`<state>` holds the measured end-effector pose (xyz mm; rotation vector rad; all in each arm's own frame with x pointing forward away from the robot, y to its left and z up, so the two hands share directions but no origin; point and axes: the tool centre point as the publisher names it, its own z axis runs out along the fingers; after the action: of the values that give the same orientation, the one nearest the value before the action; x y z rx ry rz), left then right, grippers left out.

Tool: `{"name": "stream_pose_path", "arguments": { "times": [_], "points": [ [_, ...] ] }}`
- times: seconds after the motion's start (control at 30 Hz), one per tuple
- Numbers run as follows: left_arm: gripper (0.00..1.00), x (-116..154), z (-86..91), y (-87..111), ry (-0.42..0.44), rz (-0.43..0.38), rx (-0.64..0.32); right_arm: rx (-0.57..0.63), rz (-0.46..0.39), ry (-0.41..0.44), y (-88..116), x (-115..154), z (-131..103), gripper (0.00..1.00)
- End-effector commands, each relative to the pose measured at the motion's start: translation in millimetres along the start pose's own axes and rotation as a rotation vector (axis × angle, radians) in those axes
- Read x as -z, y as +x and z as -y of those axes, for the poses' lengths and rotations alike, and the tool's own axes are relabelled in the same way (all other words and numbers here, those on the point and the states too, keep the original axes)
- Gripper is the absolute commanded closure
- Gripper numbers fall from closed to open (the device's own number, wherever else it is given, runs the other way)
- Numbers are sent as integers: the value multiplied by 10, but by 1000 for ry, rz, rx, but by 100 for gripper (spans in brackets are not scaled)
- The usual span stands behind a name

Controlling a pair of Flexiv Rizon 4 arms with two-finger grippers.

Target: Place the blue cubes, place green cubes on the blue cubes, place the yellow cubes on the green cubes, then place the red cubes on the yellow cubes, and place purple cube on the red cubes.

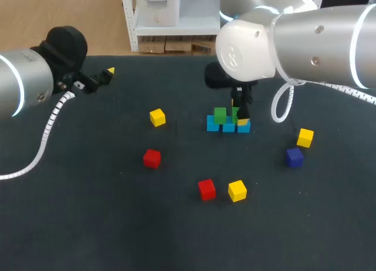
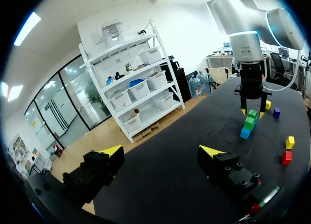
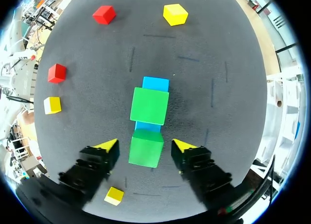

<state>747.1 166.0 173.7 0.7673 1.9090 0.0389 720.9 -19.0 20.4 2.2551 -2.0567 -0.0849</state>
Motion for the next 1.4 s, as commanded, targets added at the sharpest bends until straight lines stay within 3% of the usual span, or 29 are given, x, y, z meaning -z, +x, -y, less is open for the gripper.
{"name": "stream_pose_path", "arguments": {
  "times": [0.03,0.37,0.4,0.47,0.77,1.07,1.13,1.23,1.4],
  "points": [
    [0,-5,7,1,-4,1,0,1,3,3,13,4,-8,0],
    [0,-5,7,1,-4,1,0,-10,-4,20,48,58,-5,0],
    [0,-5,7,1,-4,1,0,-11,-5,20,49,59,-5,9],
    [0,-5,7,1,-4,1,0,-10,-7,22,50,60,-3,50],
    [0,-5,7,1,-4,1,0,-1,-6,27,32,44,-6,56],
    [0,-5,7,1,-4,1,0,8,-7,25,36,30,-19,50],
    [0,-5,7,1,-4,1,0,10,-9,26,35,29,-21,38],
    [0,-5,7,1,-4,1,0,12,-9,25,35,27,-24,3],
    [0,-5,7,1,-4,1,0,3,4,31,48,39,-35,0]
  ]
}}
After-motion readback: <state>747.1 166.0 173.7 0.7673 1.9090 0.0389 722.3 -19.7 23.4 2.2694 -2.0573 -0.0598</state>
